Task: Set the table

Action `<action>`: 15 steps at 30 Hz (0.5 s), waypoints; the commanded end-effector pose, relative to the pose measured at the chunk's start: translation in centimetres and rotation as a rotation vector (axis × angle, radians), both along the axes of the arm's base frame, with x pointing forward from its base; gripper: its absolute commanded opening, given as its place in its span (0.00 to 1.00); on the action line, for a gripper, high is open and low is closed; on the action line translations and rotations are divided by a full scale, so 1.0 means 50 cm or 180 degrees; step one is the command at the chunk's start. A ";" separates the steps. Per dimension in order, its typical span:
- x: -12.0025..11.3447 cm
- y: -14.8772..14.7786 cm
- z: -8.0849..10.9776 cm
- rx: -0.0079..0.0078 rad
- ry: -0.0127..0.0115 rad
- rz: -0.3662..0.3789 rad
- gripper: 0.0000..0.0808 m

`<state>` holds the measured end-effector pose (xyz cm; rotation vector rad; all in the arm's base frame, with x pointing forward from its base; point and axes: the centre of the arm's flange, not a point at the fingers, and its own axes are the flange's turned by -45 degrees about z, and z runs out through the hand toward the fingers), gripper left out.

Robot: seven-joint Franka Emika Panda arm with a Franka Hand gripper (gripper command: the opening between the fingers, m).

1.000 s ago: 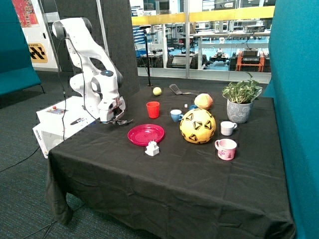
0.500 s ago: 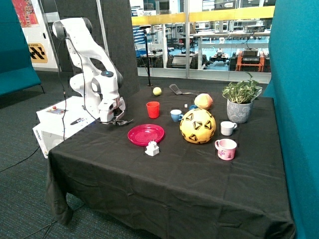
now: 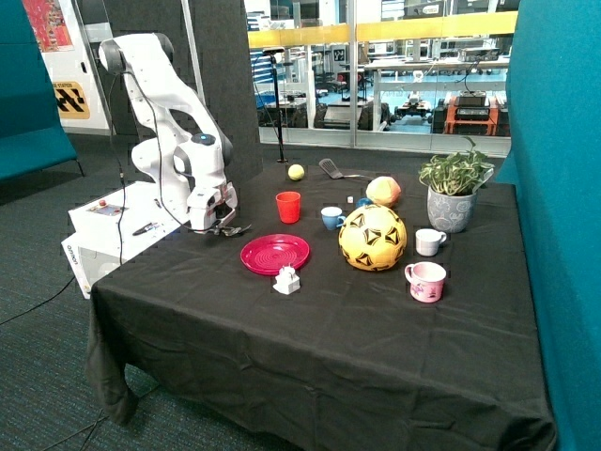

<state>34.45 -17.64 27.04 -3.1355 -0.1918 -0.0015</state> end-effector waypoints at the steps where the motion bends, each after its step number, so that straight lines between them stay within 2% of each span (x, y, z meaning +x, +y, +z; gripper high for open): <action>1: -0.004 -0.001 0.004 -0.00009 0.00031 -0.0009 0.43; 15: -0.011 -0.006 0.003 -0.00009 0.00031 -0.0032 0.46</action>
